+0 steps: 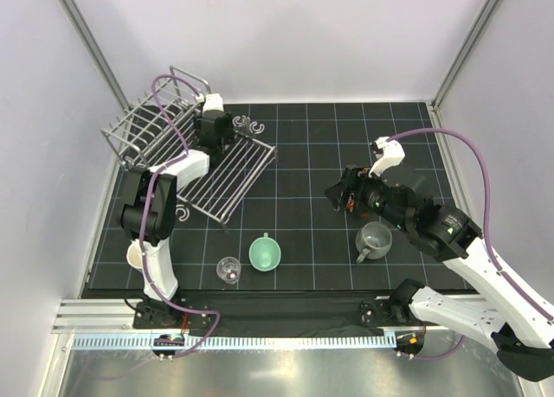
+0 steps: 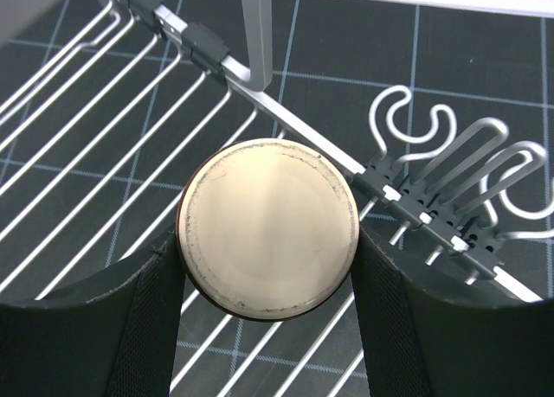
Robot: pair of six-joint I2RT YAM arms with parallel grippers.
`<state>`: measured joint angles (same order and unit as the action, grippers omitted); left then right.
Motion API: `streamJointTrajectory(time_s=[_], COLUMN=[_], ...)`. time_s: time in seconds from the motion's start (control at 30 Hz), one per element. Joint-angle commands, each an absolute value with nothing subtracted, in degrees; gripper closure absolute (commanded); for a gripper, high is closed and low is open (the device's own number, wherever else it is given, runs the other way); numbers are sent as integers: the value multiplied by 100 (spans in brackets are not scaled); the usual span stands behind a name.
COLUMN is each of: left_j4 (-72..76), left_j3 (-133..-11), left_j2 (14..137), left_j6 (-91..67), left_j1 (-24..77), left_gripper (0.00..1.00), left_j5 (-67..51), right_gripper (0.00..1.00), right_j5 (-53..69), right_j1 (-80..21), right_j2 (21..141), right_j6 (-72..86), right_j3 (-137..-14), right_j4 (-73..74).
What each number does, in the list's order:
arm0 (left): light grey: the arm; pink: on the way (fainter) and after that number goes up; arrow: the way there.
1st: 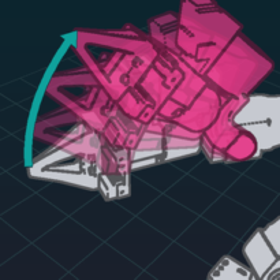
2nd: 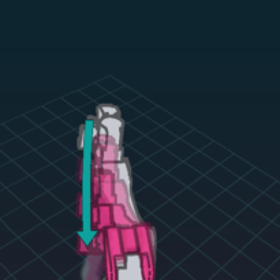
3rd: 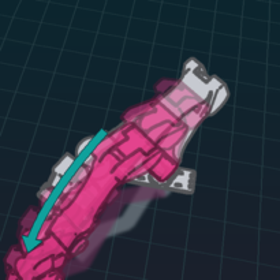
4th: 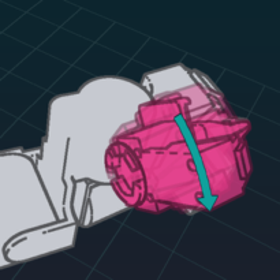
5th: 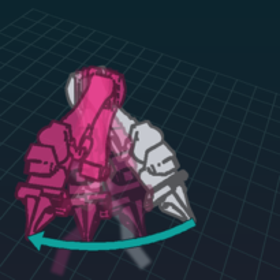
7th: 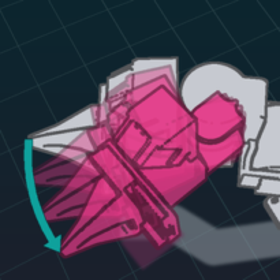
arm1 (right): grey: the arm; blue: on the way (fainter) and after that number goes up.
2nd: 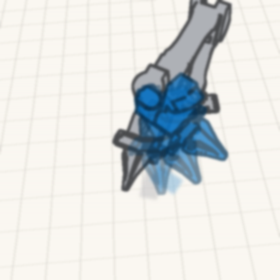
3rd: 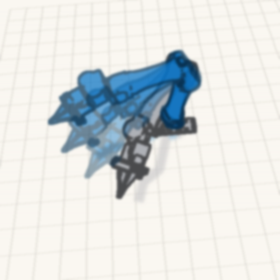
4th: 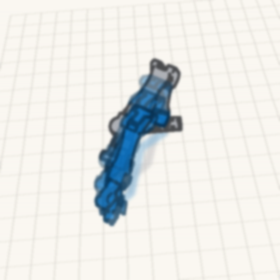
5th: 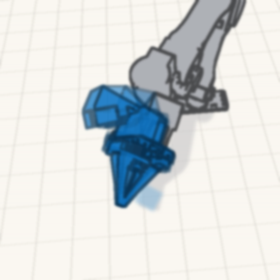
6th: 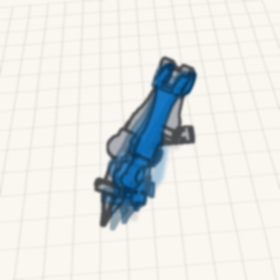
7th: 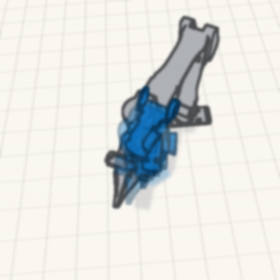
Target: Load the cups into the dish rack
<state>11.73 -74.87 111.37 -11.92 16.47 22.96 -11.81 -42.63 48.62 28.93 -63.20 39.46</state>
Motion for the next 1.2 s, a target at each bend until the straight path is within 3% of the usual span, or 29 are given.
streamJointTrajectory(time_s=[0.0, 0.07, 0.1, 0.17, 0.47, 0.77, 1.03, 1.17], left_j4=[1178, 1116, 1108, 976, 572, 115, -983, -1354], left_j3=[-7743, -7752, -7761, -7787, -7717, -7603, -7471, -6797], left_j2=[11197, 11215, 11215, 11215, 10872, 10284, 9142, 8220], left_j6=[-1415, -1476, -1494, -1529, -1705, -1863, -2635, -3680], left_j1=[1635, 1635, 1635, 1635, 1635, 1713, 2030, 2450], left_gripper=[90, 84, 68, 53, 20, 0, 0, 3], left_j5=[2443, 2496, 2522, 2575, 2680, 2566, 2383, 1595], right_gripper=[23, 23, 23, 23, 23, 22, 23, 26], right_j5=[-1160, -1152, -1143, -1151, -1046, -1194, -1643, -1881], right_j1=[-4245, -4245, -4236, -4236, -4236, -4236, -4079, -3798], right_j2=[4755, 4737, 4737, 4746, 4816, 4781, 5308, 5905], right_j6=[2971, 3006, 3006, 3023, 3085, 3050, 2883, 2707], right_j3=[-6363, -6346, -6346, -6354, -6495, -6583, -6855, -6996], right_j4=[3788, 3779, 3814, 3849, 4122, 4508, 5141, 5221])
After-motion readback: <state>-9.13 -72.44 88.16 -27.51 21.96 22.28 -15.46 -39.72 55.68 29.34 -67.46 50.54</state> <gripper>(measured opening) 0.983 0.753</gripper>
